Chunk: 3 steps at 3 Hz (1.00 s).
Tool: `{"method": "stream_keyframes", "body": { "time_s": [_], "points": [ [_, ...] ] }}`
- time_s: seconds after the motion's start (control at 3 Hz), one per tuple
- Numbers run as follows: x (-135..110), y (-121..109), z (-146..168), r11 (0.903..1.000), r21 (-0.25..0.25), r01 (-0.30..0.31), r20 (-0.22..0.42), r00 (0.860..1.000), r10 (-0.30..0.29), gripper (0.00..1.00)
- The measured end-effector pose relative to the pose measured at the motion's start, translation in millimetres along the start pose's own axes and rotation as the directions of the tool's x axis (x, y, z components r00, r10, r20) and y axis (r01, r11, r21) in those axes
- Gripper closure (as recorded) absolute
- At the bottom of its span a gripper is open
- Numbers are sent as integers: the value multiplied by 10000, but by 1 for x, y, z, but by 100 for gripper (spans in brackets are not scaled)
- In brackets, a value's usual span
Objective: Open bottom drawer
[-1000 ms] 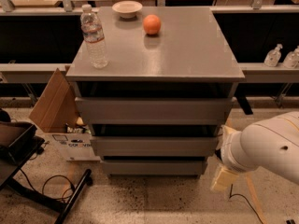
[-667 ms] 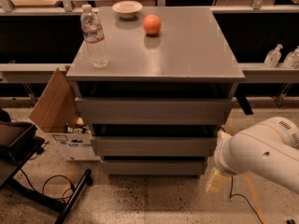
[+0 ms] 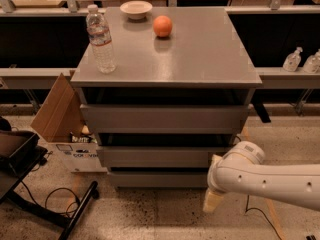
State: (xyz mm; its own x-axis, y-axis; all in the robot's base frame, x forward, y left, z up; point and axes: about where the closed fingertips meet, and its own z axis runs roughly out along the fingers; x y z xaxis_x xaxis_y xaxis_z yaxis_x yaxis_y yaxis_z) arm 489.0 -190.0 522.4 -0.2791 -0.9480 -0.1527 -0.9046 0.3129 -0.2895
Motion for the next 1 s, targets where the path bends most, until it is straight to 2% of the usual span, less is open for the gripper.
{"method": "stream_keyframes", "body": {
  "time_s": [0.33,0.67,1.0],
  "points": [
    [-7,-12,55,9988,137,471,255,9985,-475,0],
    [-4,-8,67,9968,104,790,203,9967,-792,0],
    [-5,-9,66,9970,102,772,207,9968,-774,0]
  ]
}}
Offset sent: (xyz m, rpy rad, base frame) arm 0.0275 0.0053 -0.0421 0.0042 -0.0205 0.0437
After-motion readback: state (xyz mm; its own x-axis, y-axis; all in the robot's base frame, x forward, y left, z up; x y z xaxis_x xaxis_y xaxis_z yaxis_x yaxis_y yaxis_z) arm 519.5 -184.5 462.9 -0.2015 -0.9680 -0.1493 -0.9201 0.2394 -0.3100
